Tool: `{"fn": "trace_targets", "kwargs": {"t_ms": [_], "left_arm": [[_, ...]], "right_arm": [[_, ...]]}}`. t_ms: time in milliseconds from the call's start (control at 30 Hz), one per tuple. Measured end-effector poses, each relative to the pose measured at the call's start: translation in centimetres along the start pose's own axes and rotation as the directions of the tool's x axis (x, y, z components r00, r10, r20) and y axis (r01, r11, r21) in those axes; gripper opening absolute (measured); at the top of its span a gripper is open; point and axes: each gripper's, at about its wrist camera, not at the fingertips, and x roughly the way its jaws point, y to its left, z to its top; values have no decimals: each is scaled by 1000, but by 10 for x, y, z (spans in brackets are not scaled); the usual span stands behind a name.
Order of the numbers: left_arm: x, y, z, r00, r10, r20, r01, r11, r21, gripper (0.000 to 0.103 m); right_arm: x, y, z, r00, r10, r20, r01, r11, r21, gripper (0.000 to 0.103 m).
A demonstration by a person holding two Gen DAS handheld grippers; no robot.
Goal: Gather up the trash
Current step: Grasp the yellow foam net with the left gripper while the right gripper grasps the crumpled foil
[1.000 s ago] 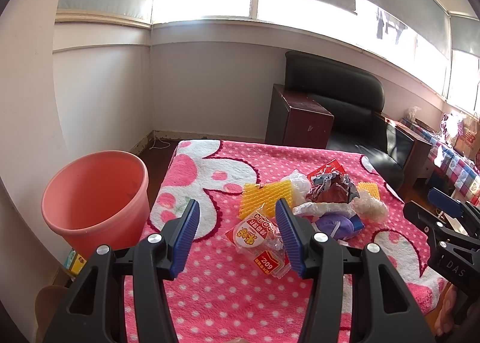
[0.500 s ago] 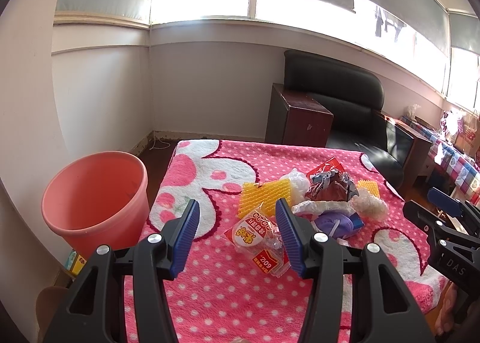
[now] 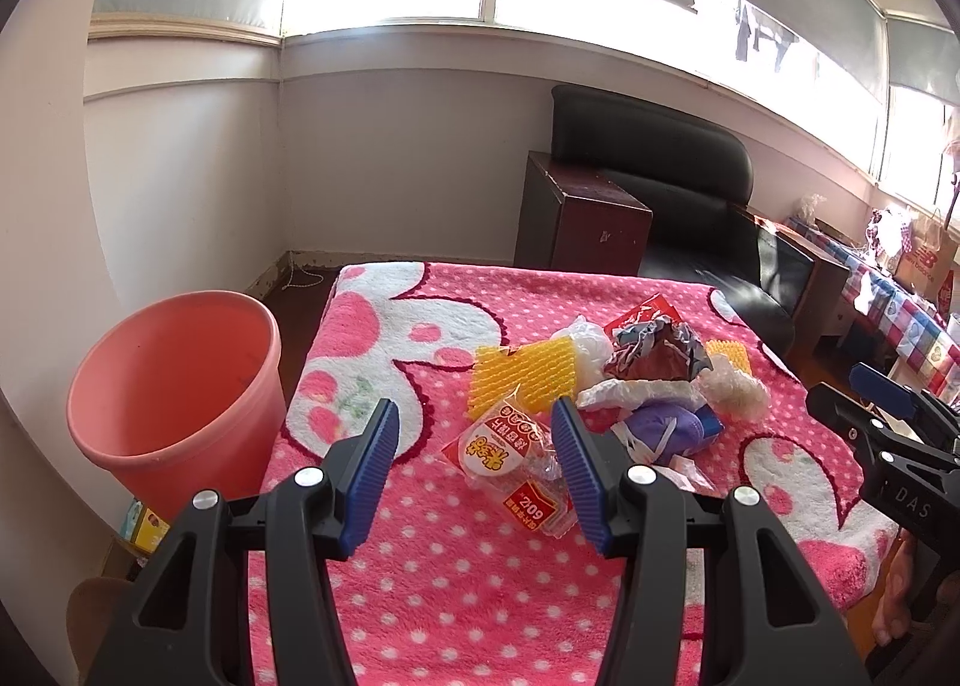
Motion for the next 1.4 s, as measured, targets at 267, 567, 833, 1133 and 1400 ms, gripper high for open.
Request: {"fn": "trace_targets", "kwargs": {"t_ms": [267, 567, 833, 1133, 1400], "left_arm": [[25, 10, -14, 978, -144, -154, 131, 987, -91, 53], [41, -7, -2, 954, -233, -188, 213, 970, -121, 53], [63, -40, 25, 954, -236, -182, 240, 971, -4, 52], [116, -50, 48, 956, -123, -267, 130, 991, 8, 40], [162, -45, 40, 914, -65, -400, 66, 998, -12, 33]], "right_arm": [[12, -9, -9, 999, 8, -35, -8, 1000, 24, 67], [25, -23, -17, 998, 23, -63, -19, 998, 66, 67], [31, -32, -22, 997, 31, -74, -24, 996, 89, 67], [40, -48, -19, 997, 32, -76, -22, 992, 127, 67], [45, -56, -16, 996, 23, -84, -12, 991, 133, 67]]}}
